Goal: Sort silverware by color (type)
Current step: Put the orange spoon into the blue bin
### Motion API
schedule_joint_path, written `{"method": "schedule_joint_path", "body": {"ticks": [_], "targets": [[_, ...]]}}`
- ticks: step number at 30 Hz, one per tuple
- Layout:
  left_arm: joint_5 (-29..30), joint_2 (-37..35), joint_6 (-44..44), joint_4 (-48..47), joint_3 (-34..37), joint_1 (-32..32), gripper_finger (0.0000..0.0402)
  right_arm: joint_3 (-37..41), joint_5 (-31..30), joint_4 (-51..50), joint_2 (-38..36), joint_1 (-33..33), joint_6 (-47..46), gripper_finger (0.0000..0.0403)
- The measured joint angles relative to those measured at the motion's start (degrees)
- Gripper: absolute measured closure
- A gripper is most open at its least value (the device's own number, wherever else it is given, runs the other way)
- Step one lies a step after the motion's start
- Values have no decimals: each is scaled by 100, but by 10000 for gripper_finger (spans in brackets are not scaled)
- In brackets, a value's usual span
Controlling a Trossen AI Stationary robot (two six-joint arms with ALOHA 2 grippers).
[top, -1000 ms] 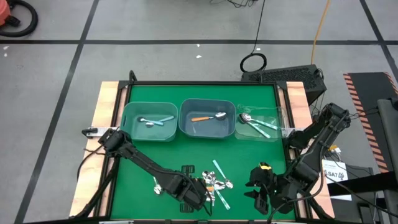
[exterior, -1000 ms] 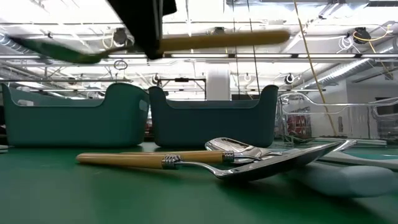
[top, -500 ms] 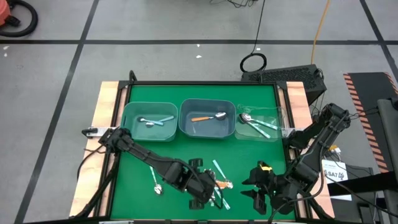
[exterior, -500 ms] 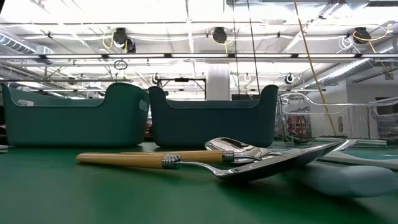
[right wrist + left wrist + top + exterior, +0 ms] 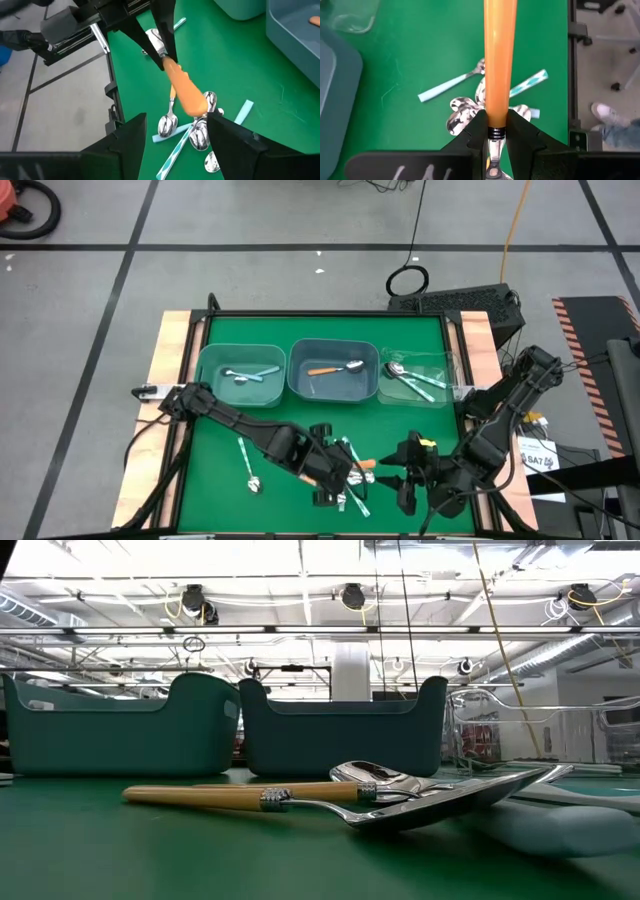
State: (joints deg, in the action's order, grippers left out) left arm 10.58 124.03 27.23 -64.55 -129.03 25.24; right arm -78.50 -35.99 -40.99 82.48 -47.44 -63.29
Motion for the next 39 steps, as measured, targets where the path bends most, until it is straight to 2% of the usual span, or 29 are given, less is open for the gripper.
{"method": "schedule_joint_path", "body": {"ticks": [5, 10, 14, 20, 25, 31, 36, 39], "targets": [[214, 0, 422, 26, 0, -76, 352, 0, 2, -188, -14, 0, -179, 198], [611, -28, 948, -34, -39, -197, 352, 0, -1, -1063, -220, -42, -1144, 197], [1108, -38, 1290, -351, -421, -391, 352, 0, -26, -1542, -384, -135, -1665, 197], [1657, -132, 1877, -551, -586, -1012, 352, 0, -199, -1635, -448, -273, -1748, 197], [1780, -171, 2539, -375, -603, -1604, 352, 0, -202, -1676, -385, -386, -1849, 197], [2003, -155, 3974, -238, -596, -2159, 352, 0, -203, -1894, -315, -664, -2256, 197], [2237, -153, 5518, -897, -590, -2437, 352, 0, -324, -2260, -315, -969, -2711, 197], [2295, -151, 6204, -941, -586, -2549, 352, 0, -324, -2606, -315, -1149, -2953, 197]]}}
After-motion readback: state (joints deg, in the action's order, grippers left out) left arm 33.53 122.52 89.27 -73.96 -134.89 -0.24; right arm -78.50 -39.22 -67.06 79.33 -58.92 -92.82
